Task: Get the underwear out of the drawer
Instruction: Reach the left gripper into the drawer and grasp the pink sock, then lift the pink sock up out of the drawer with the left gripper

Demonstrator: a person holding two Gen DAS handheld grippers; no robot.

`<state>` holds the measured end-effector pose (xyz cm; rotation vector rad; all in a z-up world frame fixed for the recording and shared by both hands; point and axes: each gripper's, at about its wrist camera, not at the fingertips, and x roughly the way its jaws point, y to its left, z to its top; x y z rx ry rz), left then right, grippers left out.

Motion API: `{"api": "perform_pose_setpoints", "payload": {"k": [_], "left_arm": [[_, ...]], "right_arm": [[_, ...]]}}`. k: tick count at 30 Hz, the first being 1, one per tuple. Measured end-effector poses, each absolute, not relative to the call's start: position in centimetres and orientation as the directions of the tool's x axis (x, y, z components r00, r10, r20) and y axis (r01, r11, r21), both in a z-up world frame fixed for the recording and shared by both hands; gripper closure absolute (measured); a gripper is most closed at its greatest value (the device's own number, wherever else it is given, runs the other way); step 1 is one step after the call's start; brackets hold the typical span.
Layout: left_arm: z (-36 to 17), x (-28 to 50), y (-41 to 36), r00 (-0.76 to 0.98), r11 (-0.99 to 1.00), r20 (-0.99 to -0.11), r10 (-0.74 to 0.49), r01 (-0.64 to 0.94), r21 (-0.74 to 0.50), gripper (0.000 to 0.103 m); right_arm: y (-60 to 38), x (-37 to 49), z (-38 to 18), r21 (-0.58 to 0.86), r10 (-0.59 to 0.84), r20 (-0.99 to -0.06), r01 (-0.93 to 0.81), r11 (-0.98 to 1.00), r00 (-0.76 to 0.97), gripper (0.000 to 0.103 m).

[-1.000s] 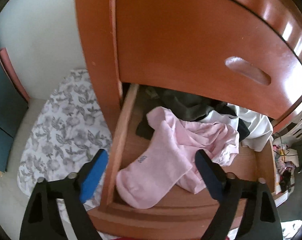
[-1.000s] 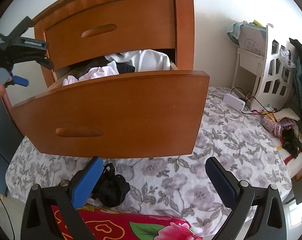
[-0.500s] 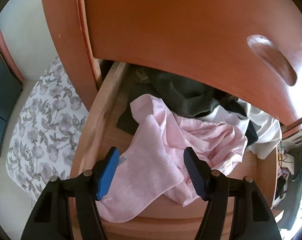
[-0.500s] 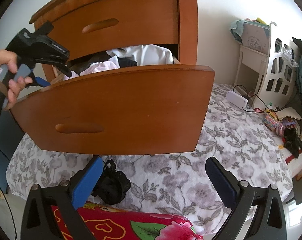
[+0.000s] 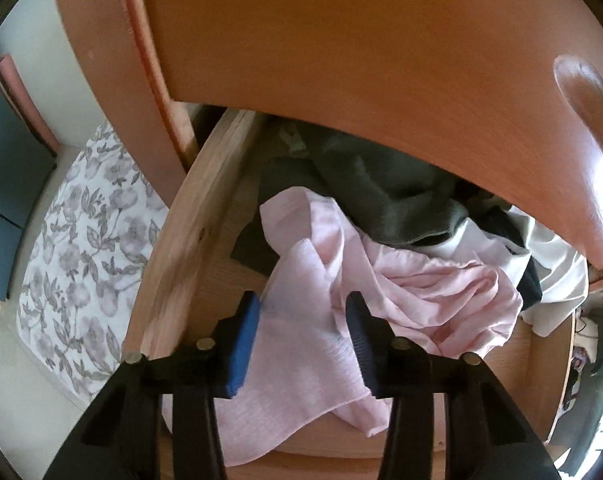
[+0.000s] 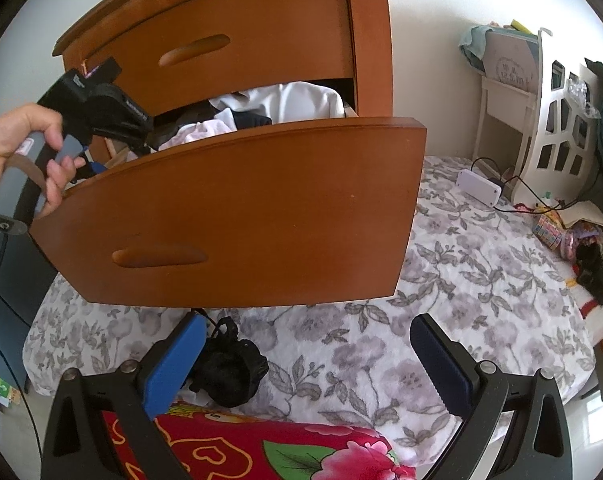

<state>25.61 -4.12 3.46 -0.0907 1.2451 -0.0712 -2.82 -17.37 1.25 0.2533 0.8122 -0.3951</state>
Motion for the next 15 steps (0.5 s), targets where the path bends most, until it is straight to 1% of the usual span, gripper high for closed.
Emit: {"api": "perform_pose_setpoints", "payload": {"k": [2,4,6,8,10,15], "left_arm": [[3.4,25.6,-3.8,0.32,0.993,-0.941,-0.11,0.005,-0.115,0.065],[3.1,25.5,-3.2,0.321,0.992,-0.939,-0.122,0.008,-0.127,0.076],[3.2,25.1,-2.8,0.324,0.99,-0.936,-0.139,0.009,-0.144,0.081],[3.1,24.6,-2.2,0.333,0.985,-0.929,-0.162,0.001,-0.171,0.083],[3.1,24.0,-1.7,0.345,0.979,-0.918,-0.193,0.001,-0.205,0.087],[3.6,22.1,-0.2,0.387,0.961,-0.885,-0.261,0.018,-0.276,0.09]], "right_arm": [[-17.4,-2.8,1.2,0.071,-0.243,-0.745,0.436,0.897,0.621,0.0],[-17.4,-2.8,1.2,0.07,-0.244,-0.745,0.436,0.897,0.621,0.0],[-17.4,-2.8,1.2,0.069,-0.245,-0.745,0.437,0.897,0.621,0.0],[-17.4,-2.9,1.3,0.068,-0.247,-0.744,0.439,0.896,0.621,0.0],[-17.4,-2.9,1.3,0.071,-0.248,-0.744,0.442,0.894,0.62,0.0],[-17.5,-2.9,1.2,0.07,-0.253,-0.749,0.452,0.889,0.613,0.0]]}}
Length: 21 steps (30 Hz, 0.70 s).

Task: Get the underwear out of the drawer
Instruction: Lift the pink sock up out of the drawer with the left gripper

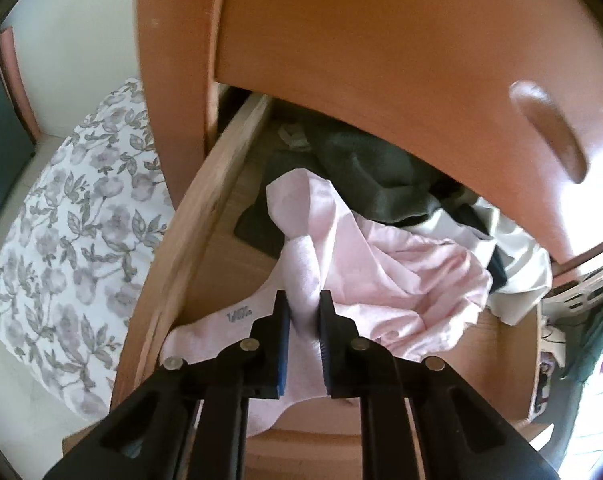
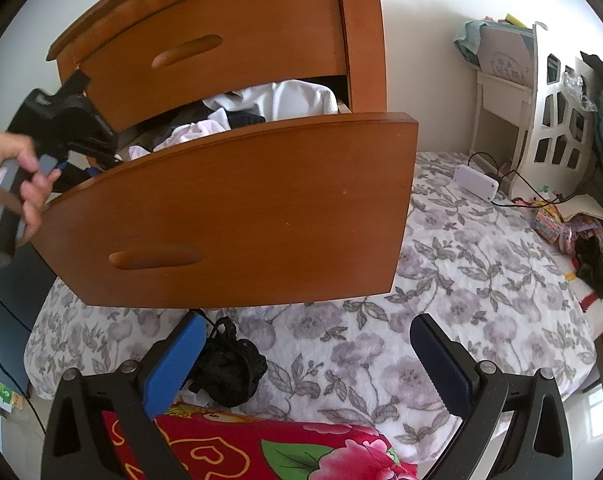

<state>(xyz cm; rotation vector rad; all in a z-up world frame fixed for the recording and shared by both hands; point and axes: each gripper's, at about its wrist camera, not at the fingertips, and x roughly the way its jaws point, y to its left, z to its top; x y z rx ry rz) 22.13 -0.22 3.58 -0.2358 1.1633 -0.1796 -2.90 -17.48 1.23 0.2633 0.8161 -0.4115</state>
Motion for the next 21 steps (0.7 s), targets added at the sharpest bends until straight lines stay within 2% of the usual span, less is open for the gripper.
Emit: {"api": "perform_pose_setpoints", "payload": {"k": [9,21], "left_arm": [[4.6,19.0,2.6,0.455,0.916,-0.807,-0.377,0.054,-0.397,0.092],[5.5,18.5,3.3,0.483,0.88,-0.757,-0.439,0.06,-0.472,0.092]], "right_arm": [[-17.4,-3.1,1.4,0.053,-0.278,-0.743,0.468,0.882,0.608,0.0],[-17.4,-3.0,1.4,0.041,-0.287,-0.745,0.471,0.881,0.602,0.0]]}}
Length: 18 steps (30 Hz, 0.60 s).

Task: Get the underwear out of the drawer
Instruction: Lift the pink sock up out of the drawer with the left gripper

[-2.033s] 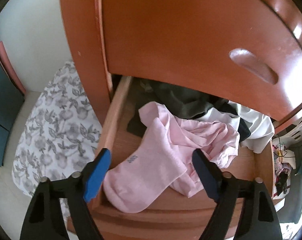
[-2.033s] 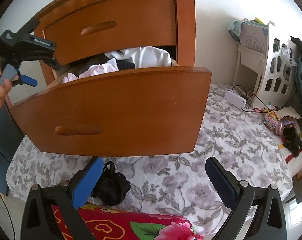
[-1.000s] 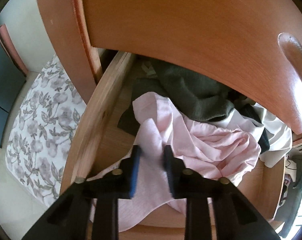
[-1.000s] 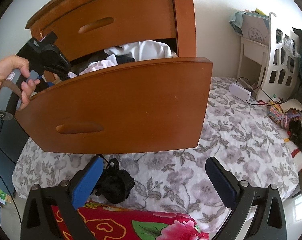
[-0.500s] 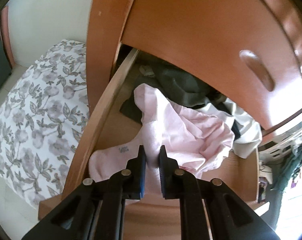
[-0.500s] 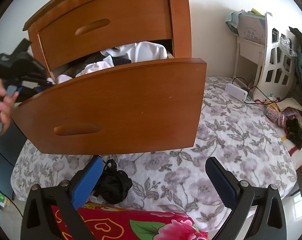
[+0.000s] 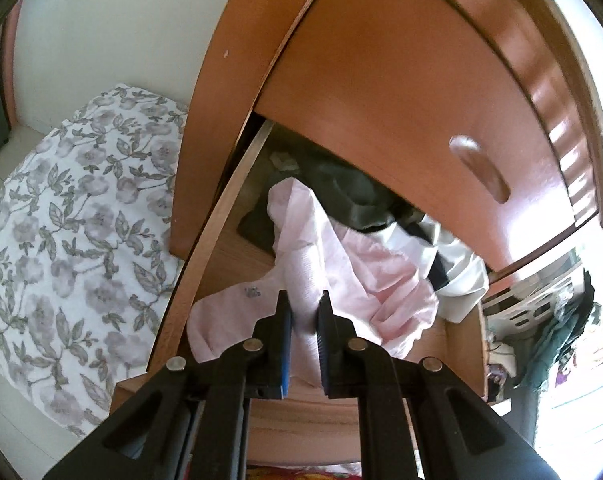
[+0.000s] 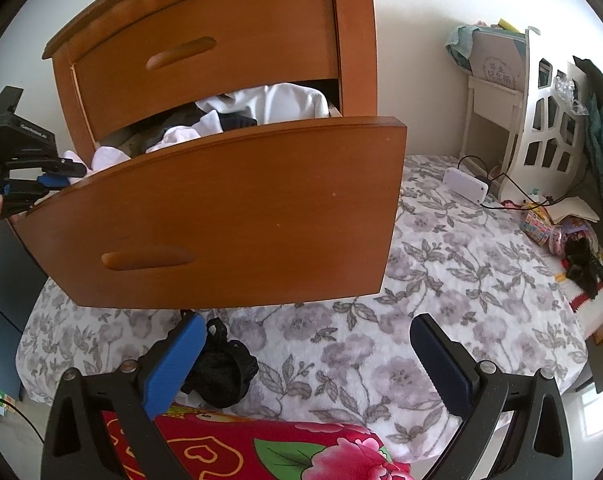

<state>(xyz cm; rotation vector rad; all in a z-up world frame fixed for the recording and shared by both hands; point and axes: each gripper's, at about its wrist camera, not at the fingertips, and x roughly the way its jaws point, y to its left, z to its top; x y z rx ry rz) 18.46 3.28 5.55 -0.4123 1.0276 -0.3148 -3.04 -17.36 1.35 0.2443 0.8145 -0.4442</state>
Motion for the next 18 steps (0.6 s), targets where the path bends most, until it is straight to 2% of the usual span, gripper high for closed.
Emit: {"api": "perform_pose_setpoints", "payload": {"k": [11,18], "left_arm": [[6.5,18.2,4.0,0.518,0.864,-0.726,-0.452,0.053,-0.5,0.092],[10.6,16.8,4.0,0.598,0.84,-0.634,-0.49,0.127,-0.528,0.093]], "right_arm": [[-17.4,-3.0,1.1,0.042,-0.281,-0.753,0.47,0.882,0.595,0.0],[-17.4,-3.0,1.2,0.043,-0.282,-0.751,0.471,0.881,0.596,0.0]]}}
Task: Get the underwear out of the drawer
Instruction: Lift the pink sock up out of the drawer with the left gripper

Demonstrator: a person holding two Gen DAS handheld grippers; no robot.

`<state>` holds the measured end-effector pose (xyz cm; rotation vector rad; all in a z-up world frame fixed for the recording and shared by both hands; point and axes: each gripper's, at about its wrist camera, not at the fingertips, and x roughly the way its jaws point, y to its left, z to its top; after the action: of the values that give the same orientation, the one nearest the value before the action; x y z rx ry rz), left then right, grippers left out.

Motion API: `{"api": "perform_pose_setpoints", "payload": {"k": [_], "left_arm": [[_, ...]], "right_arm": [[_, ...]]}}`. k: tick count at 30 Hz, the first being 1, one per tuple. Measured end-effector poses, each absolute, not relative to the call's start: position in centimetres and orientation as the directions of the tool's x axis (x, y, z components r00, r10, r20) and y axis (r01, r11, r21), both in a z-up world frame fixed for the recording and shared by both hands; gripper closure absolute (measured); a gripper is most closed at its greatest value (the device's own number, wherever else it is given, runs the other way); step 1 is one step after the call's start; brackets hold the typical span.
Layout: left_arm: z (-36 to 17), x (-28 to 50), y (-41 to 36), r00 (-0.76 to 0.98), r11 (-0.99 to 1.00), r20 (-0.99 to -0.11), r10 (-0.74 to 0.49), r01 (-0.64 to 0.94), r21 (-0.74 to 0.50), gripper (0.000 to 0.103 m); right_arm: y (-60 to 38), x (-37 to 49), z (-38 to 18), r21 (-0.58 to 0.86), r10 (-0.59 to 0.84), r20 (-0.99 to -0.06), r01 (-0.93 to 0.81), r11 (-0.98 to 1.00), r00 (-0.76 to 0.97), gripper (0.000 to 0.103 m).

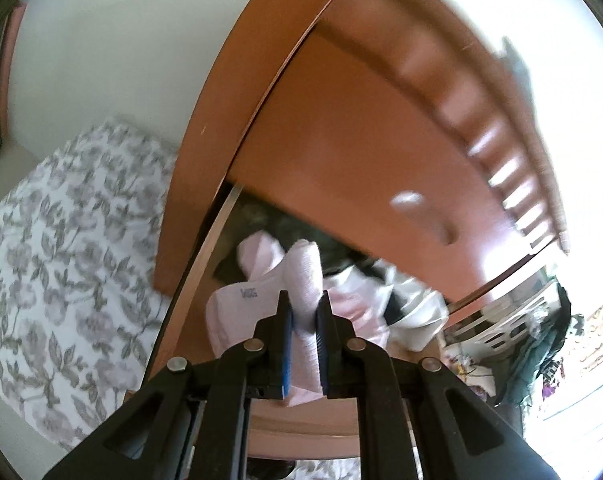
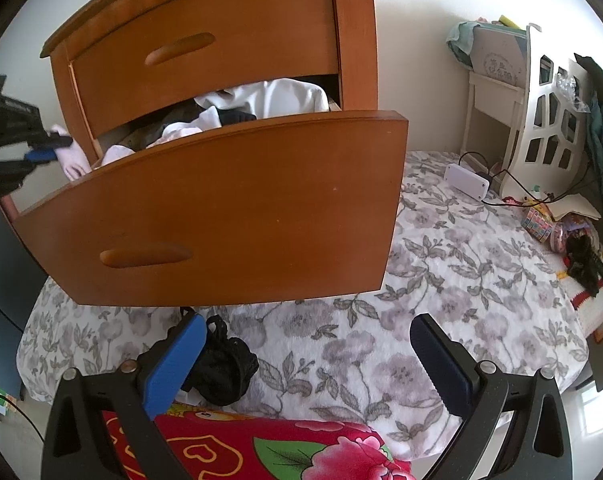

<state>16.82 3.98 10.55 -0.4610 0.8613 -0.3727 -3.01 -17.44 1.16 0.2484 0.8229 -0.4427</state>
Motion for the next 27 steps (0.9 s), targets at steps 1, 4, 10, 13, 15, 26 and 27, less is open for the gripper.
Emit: {"api": "perform_pose_setpoints", "payload": {"k": [1,4,10,13,15,26,27], "left_arm": [[11.5,16.4,4.0,0.612,0.831,-0.611,-0.503,0.148,-0.535,0.093],[14.3,15.1,4.1,0.644,0.806,-0.541,-0.541,0.213,-0.552,0.093],[18.9,11.6,4.5,0.701,0.784,-0.422,-0.575,0.323,-0.531,0.093],[20.4,9.5,4.6,0.728,0.795,-0.386,-0.566,0.358,-0.49,0.093],[21.2,8.0,4.9,0.743,0.794,-0.353,-0.569,0.384,-0.471,0.093],[21.2,2.2,6.0,0.741,0.777,-0.299,-0.601,0.452,-0.439,0.093],[21.0,1.9,6.1,0.737,0.773,-0.302,-0.605,0.453,-0.444,0.093]], "right_arm": [[-17.4,-3.0,1.2,0.043,-0.283,-0.751,0.471,0.881,0.596,0.0],[-17.4,-3.0,1.2,0.042,-0.283,-0.751,0.471,0.881,0.596,0.0],[-17.4,-3.0,1.2,0.041,-0.284,-0.751,0.471,0.881,0.596,0.0],[-17.4,-3.0,1.2,0.04,-0.285,-0.75,0.472,0.881,0.597,0.0],[-17.4,-3.1,1.2,0.039,-0.287,-0.749,0.472,0.881,0.598,0.0],[-17.0,-3.0,1.5,0.01,-0.31,-0.741,0.47,0.883,0.596,0.0],[-16.9,-3.0,1.5,0.005,-0.313,-0.739,0.47,0.883,0.597,0.0]]}}
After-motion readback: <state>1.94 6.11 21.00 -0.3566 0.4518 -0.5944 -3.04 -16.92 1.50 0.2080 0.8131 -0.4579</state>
